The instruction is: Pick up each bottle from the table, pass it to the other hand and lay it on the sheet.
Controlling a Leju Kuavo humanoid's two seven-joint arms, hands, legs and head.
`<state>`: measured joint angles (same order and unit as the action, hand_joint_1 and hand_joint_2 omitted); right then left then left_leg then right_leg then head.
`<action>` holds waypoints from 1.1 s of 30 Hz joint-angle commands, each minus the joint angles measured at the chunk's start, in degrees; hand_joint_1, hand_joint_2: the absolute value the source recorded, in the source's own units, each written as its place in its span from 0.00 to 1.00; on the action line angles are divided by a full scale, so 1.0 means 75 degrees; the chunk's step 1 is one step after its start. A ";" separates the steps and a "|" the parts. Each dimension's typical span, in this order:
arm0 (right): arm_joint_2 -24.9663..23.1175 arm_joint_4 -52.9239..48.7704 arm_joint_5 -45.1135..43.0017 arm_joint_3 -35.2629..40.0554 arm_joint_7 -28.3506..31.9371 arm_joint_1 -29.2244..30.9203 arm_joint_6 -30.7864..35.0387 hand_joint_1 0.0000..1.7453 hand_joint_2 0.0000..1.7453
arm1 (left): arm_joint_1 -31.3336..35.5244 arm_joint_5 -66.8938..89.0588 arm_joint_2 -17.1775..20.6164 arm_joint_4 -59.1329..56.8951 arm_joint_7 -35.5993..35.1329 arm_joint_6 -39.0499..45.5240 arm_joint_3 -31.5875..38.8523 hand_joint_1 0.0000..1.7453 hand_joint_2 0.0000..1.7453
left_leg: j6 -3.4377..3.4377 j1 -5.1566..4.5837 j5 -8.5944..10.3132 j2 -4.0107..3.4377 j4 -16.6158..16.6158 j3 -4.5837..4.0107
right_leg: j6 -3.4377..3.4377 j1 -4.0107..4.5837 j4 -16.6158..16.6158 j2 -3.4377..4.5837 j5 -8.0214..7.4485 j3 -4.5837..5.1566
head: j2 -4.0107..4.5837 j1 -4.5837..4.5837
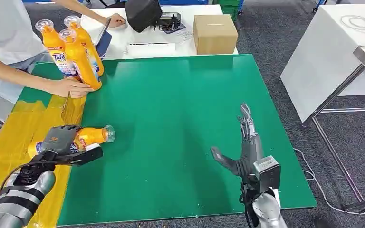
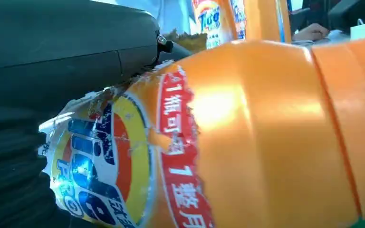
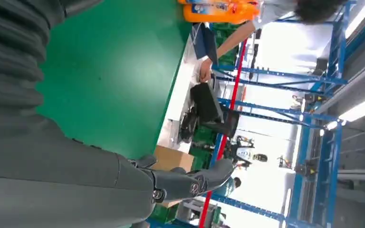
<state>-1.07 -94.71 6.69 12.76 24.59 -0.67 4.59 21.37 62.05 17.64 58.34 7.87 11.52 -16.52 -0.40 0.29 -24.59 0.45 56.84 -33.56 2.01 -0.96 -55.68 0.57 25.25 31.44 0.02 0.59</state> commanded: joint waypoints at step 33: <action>-0.0017 0.0473 0.0305 -0.0077 -0.0384 0.0212 -0.0011 0.00 1.00 | -0.0384 0.1585 0.0218 -0.0805 -0.0686 0.0828 -0.0253 0.00 0.00 | 0.0000 0.0005 -0.0006 -0.0007 -0.0013 0.0049 | -0.0009 0.0007 0.0015 -0.0002 0.0003 -0.0053 | 0.0000 -0.0003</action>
<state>-1.66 -94.53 9.01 11.82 22.21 -0.93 4.57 19.36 77.29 21.29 55.04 0.35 14.97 -18.32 -0.40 0.30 -24.59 0.49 56.82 -33.41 2.01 -0.95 -55.68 0.53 25.26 31.26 0.02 0.57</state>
